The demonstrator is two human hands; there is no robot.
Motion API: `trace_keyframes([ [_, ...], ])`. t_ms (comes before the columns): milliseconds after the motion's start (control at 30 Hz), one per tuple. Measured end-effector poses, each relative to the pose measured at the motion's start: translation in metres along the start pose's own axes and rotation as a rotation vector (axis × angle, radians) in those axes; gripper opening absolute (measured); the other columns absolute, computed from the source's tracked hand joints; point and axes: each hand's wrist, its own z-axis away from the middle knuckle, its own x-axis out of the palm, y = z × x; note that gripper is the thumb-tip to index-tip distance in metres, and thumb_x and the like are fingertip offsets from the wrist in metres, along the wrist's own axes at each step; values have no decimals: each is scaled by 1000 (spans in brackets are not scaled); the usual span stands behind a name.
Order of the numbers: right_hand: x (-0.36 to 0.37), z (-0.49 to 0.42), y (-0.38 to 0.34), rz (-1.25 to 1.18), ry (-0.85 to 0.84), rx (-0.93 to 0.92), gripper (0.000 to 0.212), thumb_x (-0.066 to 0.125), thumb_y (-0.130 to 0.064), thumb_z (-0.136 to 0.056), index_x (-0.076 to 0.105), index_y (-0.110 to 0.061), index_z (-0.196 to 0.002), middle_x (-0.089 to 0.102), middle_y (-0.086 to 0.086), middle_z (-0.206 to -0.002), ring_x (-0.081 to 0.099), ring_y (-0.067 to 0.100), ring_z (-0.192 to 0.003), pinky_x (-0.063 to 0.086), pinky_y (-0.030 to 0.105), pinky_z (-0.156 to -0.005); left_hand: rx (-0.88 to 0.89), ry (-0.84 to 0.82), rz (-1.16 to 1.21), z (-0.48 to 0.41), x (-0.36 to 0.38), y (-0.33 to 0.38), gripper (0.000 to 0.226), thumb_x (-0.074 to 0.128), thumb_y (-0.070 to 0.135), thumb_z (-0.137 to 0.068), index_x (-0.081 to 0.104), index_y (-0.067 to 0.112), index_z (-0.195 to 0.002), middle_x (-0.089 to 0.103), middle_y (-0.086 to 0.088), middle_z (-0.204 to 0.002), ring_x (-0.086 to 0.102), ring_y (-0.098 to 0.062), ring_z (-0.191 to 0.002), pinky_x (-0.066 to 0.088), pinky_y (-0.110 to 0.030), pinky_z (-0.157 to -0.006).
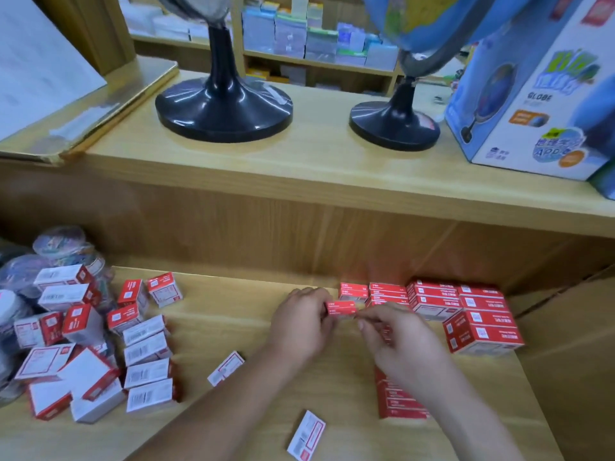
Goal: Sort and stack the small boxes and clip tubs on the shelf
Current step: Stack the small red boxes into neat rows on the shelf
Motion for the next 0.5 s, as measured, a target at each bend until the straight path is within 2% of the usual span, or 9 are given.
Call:
trace_keyframes([
  [33,-3,-1,4,4,26,4,16,61,-38,-88,71,-34,-99,67,-21,-89,64,2,-85,55,32,-79,-16,5,4,-8,4,2,18,69,31,-80,68,25,-97,67,8,-80,62,-21,-87,51,-36,-73],
  [100,-7,0,7,-59,52,16,8,68,-27,-88,74,-31,-93,68,-23,-86,65,-1,-85,54,29,-79,-75,-20,93,-17,10,4,21,74,25,-79,62,29,-95,64,19,-70,62,-2,-73,49,-28,-66],
  [167,-9,3,9,-106,98,16,9,72,-21,-87,75,-29,-88,70,-23,-83,66,-2,-84,54,26,-78,-126,-36,158,-23,12,4,31,79,22,-77,54,37,-85,60,27,-62,56,6,-60,39,-20,-57],
  [233,-7,5,12,-105,139,11,8,73,-22,-87,75,-29,-89,70,-20,-83,66,1,-82,54,29,-77,-84,-13,69,-21,16,-1,34,79,34,-77,46,35,-67,53,12,-56,51,-3,-59,33,-26,-56],
  [300,-4,8,13,-84,160,1,7,72,-24,-87,74,-30,-89,68,-20,-85,65,3,-83,55,33,-76,-29,26,-64,-17,21,-7,40,69,49,-81,41,29,-59,46,8,-60,51,-16,-68,35,-32,-59],
  [400,-2,12,9,-101,184,-26,8,73,-23,-86,73,-31,-87,68,-20,-84,65,3,-81,55,31,-74,29,-3,-192,-12,26,-5,35,54,53,-88,64,22,-75,58,-4,-74,57,-28,-81,47,-36,-67],
  [500,4,17,5,-158,165,-37,14,73,-18,-86,72,-33,-86,69,-18,-82,65,4,-77,52,24,-70,59,-40,-301,-12,27,6,38,44,50,-95,68,21,-96,63,-5,-92,57,-29,-98,47,-37,-79],
])
